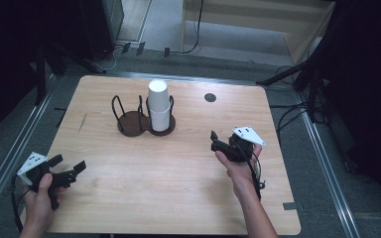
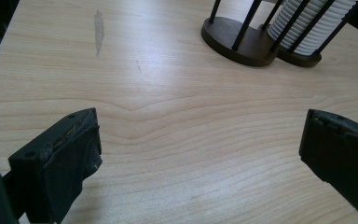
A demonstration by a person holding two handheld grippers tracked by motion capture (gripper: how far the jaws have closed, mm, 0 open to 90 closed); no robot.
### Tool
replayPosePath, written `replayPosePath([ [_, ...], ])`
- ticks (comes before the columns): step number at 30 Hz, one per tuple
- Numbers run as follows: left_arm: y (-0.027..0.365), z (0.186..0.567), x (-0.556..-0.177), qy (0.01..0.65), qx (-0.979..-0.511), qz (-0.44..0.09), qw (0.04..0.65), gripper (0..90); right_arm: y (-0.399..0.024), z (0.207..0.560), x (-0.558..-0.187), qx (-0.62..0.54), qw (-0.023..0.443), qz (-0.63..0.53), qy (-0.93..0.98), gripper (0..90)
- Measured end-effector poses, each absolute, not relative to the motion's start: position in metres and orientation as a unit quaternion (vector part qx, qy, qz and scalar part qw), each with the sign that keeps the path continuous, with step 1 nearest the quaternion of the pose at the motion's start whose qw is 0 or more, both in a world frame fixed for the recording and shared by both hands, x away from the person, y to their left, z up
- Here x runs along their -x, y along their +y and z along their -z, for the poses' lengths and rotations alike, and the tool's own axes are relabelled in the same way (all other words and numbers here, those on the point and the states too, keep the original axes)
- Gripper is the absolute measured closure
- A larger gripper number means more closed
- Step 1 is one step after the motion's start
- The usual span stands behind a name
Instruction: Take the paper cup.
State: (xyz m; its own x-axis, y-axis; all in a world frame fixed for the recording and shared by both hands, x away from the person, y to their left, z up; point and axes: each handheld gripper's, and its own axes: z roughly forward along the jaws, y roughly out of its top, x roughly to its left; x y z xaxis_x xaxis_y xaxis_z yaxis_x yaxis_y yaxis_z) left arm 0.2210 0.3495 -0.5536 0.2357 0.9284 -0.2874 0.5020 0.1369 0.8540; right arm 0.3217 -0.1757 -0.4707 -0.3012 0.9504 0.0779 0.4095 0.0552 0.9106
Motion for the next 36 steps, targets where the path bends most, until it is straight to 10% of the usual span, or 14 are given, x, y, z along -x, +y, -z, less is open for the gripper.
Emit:
replayPosePath([
  [36,0.352,0.554,-0.222,0.577,-0.613,-0.216,0.494,0.0,-0.111,0.459,-0.359,-0.484,0.274,-0.467,0.688,16.5],
])
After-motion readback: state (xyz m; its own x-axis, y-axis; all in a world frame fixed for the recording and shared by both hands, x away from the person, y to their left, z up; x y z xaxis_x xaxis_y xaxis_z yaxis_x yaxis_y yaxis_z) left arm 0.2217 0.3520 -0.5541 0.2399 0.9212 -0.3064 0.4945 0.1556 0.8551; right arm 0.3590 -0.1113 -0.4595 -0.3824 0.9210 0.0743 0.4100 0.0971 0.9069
